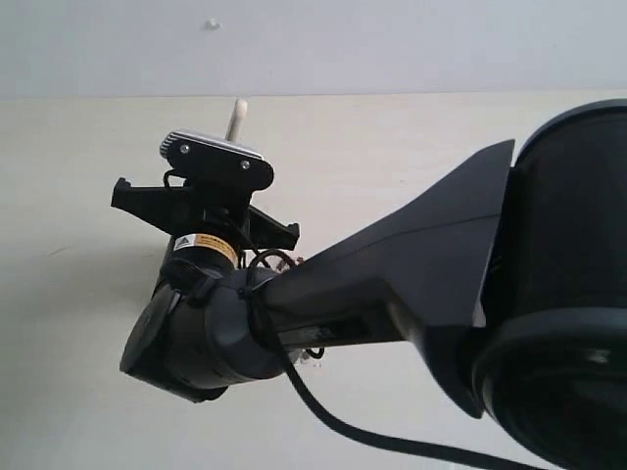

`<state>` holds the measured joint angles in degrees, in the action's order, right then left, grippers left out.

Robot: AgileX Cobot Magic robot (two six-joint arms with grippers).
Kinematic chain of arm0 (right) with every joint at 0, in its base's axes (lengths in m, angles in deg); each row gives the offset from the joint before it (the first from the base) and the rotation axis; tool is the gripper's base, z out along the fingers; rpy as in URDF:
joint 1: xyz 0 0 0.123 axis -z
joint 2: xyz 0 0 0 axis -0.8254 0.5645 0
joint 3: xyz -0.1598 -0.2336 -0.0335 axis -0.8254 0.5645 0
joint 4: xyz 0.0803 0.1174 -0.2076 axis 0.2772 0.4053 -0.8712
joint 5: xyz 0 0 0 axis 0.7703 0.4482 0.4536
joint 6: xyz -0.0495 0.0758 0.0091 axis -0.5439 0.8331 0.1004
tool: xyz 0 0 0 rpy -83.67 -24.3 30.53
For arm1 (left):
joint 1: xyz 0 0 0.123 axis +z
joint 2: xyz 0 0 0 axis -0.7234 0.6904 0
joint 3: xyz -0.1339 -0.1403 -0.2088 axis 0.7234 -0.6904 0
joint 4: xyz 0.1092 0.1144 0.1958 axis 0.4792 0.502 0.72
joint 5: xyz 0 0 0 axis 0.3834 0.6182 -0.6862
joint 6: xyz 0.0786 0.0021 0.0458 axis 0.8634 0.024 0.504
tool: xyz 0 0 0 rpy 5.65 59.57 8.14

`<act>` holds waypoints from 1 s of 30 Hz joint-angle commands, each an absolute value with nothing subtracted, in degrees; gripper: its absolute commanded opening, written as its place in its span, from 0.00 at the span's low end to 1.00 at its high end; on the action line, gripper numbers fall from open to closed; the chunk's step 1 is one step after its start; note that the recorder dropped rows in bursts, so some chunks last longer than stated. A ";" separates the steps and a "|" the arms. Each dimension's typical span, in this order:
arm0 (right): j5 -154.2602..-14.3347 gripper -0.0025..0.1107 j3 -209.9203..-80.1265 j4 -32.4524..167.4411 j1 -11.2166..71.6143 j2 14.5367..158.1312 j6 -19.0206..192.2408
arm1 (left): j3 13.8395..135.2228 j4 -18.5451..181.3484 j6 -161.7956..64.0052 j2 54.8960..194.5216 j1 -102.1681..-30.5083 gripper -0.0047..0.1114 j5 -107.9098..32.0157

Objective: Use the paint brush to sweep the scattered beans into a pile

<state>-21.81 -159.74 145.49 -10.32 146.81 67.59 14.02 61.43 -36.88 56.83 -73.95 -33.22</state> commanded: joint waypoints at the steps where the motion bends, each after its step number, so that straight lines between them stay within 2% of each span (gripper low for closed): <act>1: -22.00 0.02 -160.68 150.37 -9.53 146.40 58.53 | 13.84 61.52 -36.74 56.51 -74.25 0.04 -32.92; 11: -14.83 0.02 -160.68 159.92 -9.53 143.06 41.14 | 13.84 61.52 -36.74 56.51 -74.25 0.04 -32.92; 17: -14.33 0.02 -160.68 160.16 -9.81 141.23 39.44 | 13.84 61.52 -36.74 56.51 -74.25 0.04 -32.92; 25: -20.29 0.02 -160.68 153.55 -11.55 139.53 50.39 | 13.84 61.52 -36.74 56.51 -74.25 0.04 -32.92; 30: -21.66 0.02 -160.68 146.79 -9.34 142.13 61.20 | 13.84 61.52 -36.74 56.51 -74.25 0.04 -32.92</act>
